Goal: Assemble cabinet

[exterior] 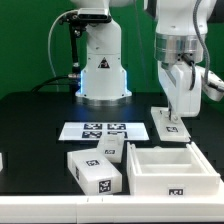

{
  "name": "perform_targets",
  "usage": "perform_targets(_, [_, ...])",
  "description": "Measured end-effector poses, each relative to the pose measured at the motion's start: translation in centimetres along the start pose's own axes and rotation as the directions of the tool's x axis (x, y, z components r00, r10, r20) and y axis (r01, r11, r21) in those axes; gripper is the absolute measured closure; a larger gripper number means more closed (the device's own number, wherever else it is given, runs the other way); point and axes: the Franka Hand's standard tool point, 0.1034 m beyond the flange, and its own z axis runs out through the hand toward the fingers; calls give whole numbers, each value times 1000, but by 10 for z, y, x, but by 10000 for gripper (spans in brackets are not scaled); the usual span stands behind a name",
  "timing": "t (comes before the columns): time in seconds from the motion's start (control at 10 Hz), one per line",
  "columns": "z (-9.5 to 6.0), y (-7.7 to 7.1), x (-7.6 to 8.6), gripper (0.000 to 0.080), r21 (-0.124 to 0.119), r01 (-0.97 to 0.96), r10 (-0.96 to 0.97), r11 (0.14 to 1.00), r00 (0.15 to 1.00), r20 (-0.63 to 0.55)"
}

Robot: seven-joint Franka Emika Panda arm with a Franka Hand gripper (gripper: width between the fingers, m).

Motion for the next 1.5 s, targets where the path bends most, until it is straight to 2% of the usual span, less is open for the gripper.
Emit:
perform_targets(0.3, [5, -1, -3, 732, -6, 8, -8, 1000, 1000, -7])
perform_targets(0.6, [1, -7, -9, 732, 1, 17, -17, 1000, 1000, -5])
perform_targets(1.0, [3, -7, -8, 732, -2, 24, -24, 1000, 1000, -7])
perform_targets(1.2, [0, -8, 1, 732, 22, 5, -5, 1000, 1000, 30])
perform_targets(1.5, [2, -8, 2, 732, 19, -1, 0, 1000, 1000, 29])
